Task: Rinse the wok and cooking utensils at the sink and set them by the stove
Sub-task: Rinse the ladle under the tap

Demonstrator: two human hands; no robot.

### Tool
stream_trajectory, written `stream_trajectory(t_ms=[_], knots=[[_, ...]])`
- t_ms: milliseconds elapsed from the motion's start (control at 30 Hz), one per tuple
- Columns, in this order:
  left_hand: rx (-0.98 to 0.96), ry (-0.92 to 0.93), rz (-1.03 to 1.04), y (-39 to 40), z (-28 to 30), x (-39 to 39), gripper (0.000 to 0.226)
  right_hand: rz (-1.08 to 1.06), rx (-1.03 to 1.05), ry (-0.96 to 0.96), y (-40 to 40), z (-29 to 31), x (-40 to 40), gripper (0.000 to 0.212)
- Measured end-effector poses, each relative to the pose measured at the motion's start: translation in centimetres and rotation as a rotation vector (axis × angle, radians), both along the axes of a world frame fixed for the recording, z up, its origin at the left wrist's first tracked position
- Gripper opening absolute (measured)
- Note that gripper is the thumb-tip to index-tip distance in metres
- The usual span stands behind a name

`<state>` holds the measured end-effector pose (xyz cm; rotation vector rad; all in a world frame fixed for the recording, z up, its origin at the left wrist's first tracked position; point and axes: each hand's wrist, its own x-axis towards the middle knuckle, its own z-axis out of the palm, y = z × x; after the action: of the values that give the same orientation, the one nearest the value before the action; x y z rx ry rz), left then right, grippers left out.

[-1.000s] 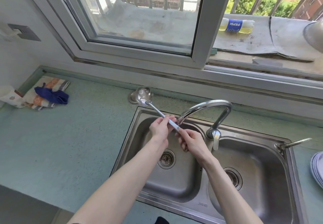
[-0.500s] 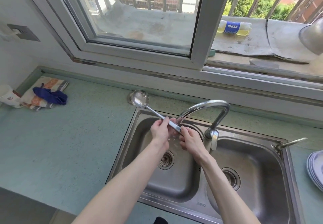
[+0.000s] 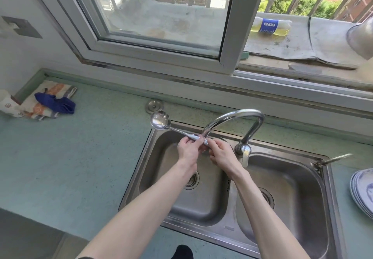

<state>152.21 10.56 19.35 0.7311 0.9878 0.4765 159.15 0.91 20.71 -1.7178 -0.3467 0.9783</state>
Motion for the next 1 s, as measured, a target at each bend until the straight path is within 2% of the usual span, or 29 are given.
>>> stream_trajectory(t_ms=[200,300,433,533,633,700,800,933,1000], knots=[[-0.029,-0.012,0.132,1.4,0.3,-0.5,0.010,-0.038,0.075,0.023,0.8,-0.6,-1.0,0.044],[-0.071,-0.040,0.192,1.2,0.6,-0.2,0.008,-0.065,0.120,-0.027,1.0,-0.5,-1.9,0.032],[-0.106,-0.057,0.158,0.2,0.6,0.2,0.008,-0.201,0.086,-0.142,1.5,-1.6,-1.9,0.018],[-0.114,-0.067,0.156,0.3,0.6,0.0,0.016,-0.218,0.104,-0.099,1.4,-2.2,-1.9,0.030],[-0.109,-0.080,0.145,0.2,0.9,-0.6,0.013,-0.222,0.108,-0.086,1.0,-2.2,-2.0,0.045],[-0.117,-0.091,0.148,-0.1,0.9,-0.8,0.014,-0.218,0.122,-0.072,0.7,-2.2,-2.1,0.042],[-0.141,-0.081,0.123,-0.2,0.7,-1.1,0.013,-0.202,0.125,-0.115,0.3,-2.2,-2.3,0.026],[-0.155,-0.032,0.136,1.8,0.6,-1.8,0.004,-0.176,0.113,-0.096,0.0,-2.3,-2.2,0.050],[-0.183,-0.012,0.206,3.9,0.2,-2.1,0.019,-0.188,0.081,-0.076,-0.3,-2.3,-2.2,0.053]])
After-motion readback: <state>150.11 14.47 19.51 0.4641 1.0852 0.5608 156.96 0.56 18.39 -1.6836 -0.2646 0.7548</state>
